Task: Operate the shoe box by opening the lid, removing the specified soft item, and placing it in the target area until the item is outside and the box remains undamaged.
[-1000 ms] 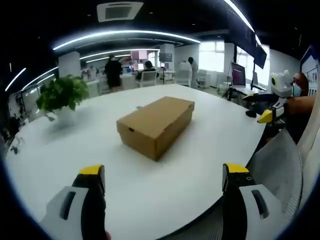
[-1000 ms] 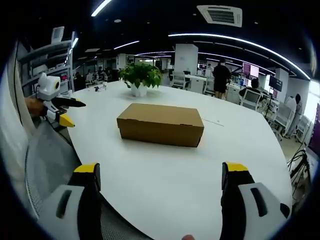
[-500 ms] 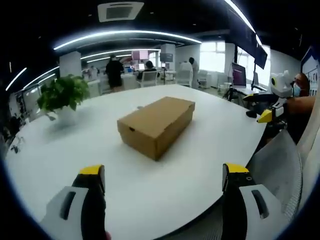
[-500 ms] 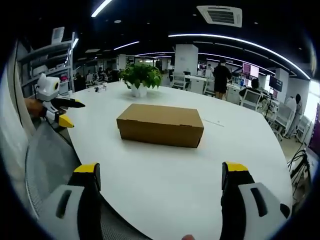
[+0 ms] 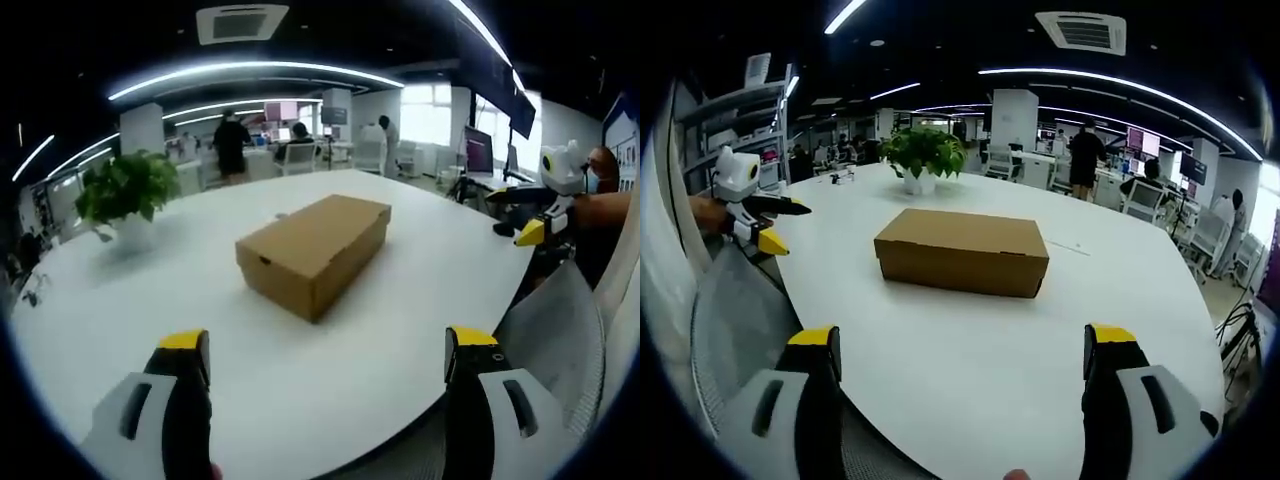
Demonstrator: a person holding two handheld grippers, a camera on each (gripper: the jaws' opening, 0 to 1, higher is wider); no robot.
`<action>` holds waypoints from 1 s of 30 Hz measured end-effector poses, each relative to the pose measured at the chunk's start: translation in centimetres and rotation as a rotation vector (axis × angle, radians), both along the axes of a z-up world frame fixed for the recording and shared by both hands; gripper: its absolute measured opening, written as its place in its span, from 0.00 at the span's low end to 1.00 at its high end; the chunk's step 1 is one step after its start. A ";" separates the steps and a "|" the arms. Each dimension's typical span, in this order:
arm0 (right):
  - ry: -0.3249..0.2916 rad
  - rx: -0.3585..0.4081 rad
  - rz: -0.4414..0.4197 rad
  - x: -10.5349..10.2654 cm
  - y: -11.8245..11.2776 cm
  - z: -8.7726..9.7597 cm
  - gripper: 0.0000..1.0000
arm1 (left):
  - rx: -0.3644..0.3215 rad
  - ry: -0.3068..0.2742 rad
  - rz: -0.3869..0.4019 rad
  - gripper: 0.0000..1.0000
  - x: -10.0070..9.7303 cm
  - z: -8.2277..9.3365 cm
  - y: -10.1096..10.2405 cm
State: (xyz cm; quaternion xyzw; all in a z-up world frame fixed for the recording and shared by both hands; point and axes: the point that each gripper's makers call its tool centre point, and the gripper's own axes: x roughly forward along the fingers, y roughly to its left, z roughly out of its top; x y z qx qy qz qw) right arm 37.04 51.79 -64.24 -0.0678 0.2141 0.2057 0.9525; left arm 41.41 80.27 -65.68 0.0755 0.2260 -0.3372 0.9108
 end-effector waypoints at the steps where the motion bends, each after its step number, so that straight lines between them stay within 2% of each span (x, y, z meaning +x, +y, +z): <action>1: 0.000 0.001 0.000 0.0 0.0 0.0 0.96 | 0.002 0.000 0.001 1.00 0.0 0.0 0.0; 19: -0.003 0.004 -0.004 1.0 -0.3 0.6 0.96 | 0.015 0.002 -0.001 1.00 0.8 0.5 -0.4; 30: -0.001 0.004 -0.004 1.6 -0.7 0.7 0.96 | 0.042 0.015 0.012 1.00 1.6 0.0 -0.5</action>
